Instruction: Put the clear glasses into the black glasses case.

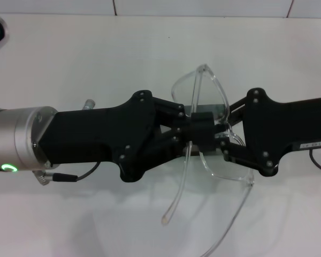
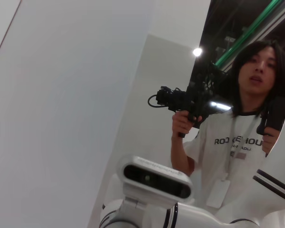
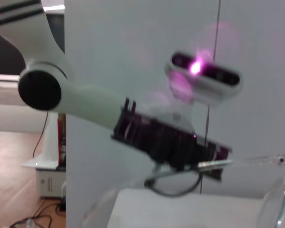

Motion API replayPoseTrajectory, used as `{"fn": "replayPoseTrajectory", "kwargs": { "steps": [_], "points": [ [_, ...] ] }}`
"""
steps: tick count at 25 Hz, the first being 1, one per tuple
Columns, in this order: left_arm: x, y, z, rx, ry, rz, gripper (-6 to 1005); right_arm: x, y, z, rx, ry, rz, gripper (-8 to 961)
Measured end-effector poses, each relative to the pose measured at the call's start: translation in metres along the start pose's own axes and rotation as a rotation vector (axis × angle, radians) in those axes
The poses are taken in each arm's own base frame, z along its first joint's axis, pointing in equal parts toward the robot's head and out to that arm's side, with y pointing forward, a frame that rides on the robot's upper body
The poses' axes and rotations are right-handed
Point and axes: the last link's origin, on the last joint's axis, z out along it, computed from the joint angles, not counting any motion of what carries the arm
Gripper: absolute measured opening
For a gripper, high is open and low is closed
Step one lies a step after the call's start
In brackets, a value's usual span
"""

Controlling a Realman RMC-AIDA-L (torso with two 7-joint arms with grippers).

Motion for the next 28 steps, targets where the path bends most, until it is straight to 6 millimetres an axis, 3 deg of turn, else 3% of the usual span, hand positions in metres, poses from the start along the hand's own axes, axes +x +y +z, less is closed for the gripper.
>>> {"fn": "replayPoseTrajectory", "kwargs": {
  "steps": [18,28],
  "points": [
    [-0.009,-0.012,0.008,-0.006,0.031,0.035,80,-0.006,0.001,0.001,-0.011,-0.061,-0.035,104],
    [-0.006,-0.005,0.013,-0.07,0.062,0.045,83,0.001,-0.003,-0.001,0.018,-0.087,-0.022,104]
  ]
}}
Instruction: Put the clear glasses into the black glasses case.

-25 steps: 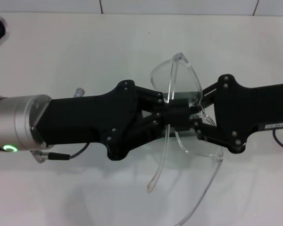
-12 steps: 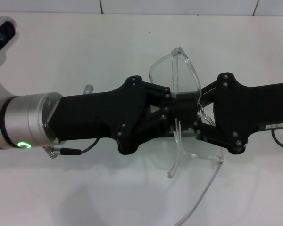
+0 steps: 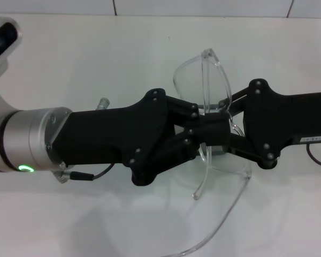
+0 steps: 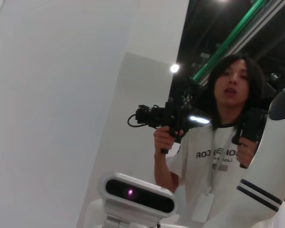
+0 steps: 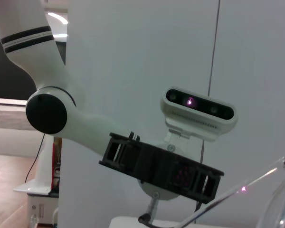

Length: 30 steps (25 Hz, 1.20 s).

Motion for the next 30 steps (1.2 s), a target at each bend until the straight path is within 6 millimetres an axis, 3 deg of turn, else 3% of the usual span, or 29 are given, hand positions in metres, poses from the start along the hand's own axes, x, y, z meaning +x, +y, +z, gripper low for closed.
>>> {"fn": "replayPoseTrajectory", "kwargs": {
  "steps": [30],
  "points": [
    [-0.011,-0.006,-0.007,0.077,0.026,0.006,92,-0.006,0.005,0.004,-0.045,-0.055,-0.017,103]
  ]
}}
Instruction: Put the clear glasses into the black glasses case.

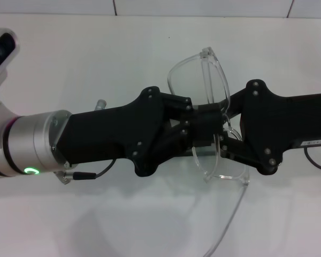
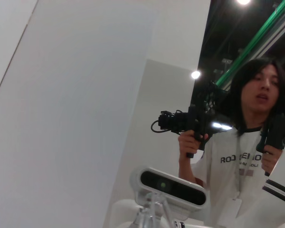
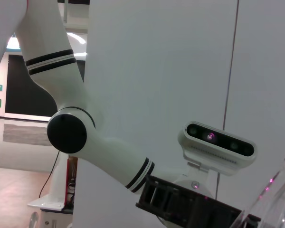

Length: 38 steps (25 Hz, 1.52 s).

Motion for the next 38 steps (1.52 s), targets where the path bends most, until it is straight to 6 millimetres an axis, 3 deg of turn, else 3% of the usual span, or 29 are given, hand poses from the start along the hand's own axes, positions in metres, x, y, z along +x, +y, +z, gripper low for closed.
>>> {"fn": "replayPoseTrajectory", "kwargs": {
  "steps": [8,13,17,26,38],
  "points": [
    [-0.002,0.006,0.0,-0.03,-0.001,0.01,95,0.008,-0.004,-0.008,0.05,-0.003,0.011,103],
    [0.0,0.007,0.0,-0.038,0.009,0.025,96,0.01,-0.009,-0.023,0.107,-0.015,0.021,103],
    [0.008,0.004,-0.005,-0.009,0.041,0.059,97,0.01,-0.006,-0.047,0.154,-0.058,0.03,102],
    [0.016,0.0,-0.019,0.069,0.085,0.128,97,-0.01,0.015,-0.103,0.198,-0.208,-0.026,102],
    [-0.005,0.01,-0.018,0.05,0.061,0.158,90,-0.025,0.018,-0.124,0.291,-0.504,-0.077,101]
  ]
}}
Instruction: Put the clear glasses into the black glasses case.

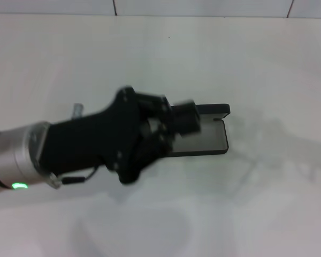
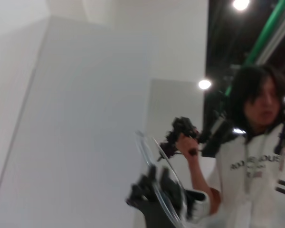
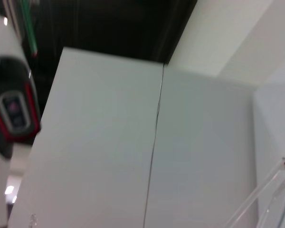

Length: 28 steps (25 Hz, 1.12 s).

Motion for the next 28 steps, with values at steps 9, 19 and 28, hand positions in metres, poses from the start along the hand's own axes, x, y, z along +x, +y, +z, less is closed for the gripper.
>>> {"fn": "replayPoseTrajectory", "kwargs": {
  "steps": [9,19,28],
  "points": [
    [-0.019,0.016,0.008,-0.08,-0.017,0.048,89,0.005,-0.013,0.017,-0.013,-0.121,0.036,101],
    [-0.019,0.026,0.021,-0.161,0.033,0.075,87,0.044,-0.021,0.04,0.017,-0.045,0.026,100],
    [-0.019,0.03,0.039,-0.231,0.088,0.102,85,0.087,-0.021,0.076,-0.03,0.092,-0.037,99]
  ]
}}
